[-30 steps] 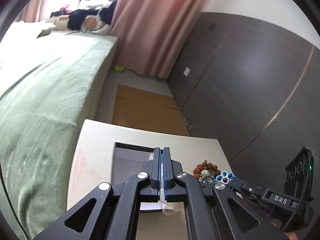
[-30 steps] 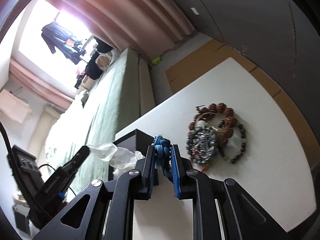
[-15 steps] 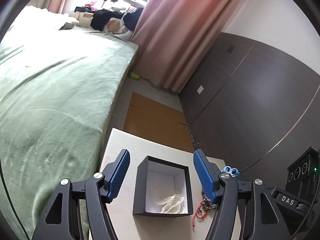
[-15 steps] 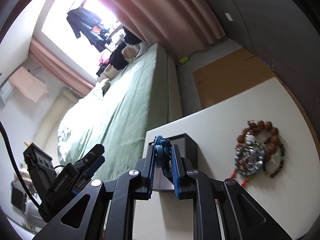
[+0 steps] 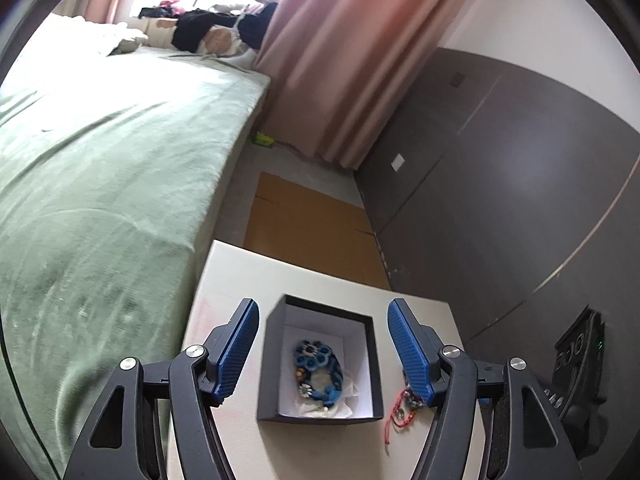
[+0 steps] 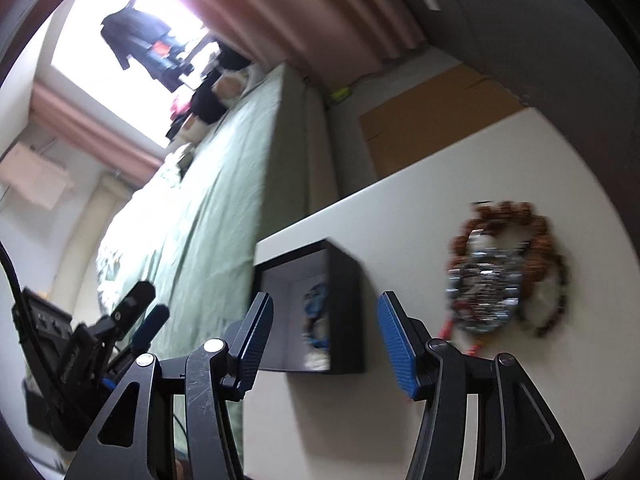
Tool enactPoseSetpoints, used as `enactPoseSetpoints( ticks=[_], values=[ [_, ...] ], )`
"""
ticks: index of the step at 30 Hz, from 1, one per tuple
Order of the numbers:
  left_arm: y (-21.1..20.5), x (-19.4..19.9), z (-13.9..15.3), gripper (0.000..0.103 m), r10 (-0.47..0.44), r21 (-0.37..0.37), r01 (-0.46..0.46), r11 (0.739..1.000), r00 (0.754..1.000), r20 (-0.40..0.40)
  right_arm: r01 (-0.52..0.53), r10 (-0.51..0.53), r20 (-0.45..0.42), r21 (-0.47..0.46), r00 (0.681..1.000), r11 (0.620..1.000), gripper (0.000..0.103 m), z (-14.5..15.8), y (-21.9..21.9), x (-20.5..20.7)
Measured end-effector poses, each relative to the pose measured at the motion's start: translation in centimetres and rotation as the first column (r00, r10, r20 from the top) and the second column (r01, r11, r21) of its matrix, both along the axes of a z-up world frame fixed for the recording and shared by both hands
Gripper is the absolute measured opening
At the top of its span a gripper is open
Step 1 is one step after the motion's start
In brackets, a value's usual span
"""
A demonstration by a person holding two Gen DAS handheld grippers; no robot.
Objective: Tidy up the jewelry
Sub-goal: 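Grasp the silver pendant necklace from the pile with the left tool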
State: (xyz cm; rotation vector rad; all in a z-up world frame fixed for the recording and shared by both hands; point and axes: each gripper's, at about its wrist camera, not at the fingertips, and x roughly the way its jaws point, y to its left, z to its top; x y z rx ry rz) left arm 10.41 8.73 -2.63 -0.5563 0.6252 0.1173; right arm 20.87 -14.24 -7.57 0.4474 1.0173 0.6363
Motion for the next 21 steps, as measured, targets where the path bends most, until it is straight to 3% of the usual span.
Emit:
enactPoseSetpoints(
  ticks=[5,17,21],
  values=[
    [-2.6,0.8,0.0,0.073,-0.047,0.028,0.047,0.999,0.999,-0.004,0.078,-0.078,0.014,-0.002,0.997,0.997,0.07,1.1,-3.6,0.2],
    [-9.8,3.6,-1.4,0.072,-0.2,0.066,0.202,0.977,0.979,-0.032,0.194,-0.196,-0.044,-0.044,0.98,0.98,0.07,0.8,-9.4,1.2],
    [-12.2,4.6,-2.3,0.066,-0.254,0.096,0.259,0.961,0.965,-0.065,0.21,-0.213,-0.08,-0.043,0.974,0.977,0.07,-0.1,-10.9,1.7]
  ],
)
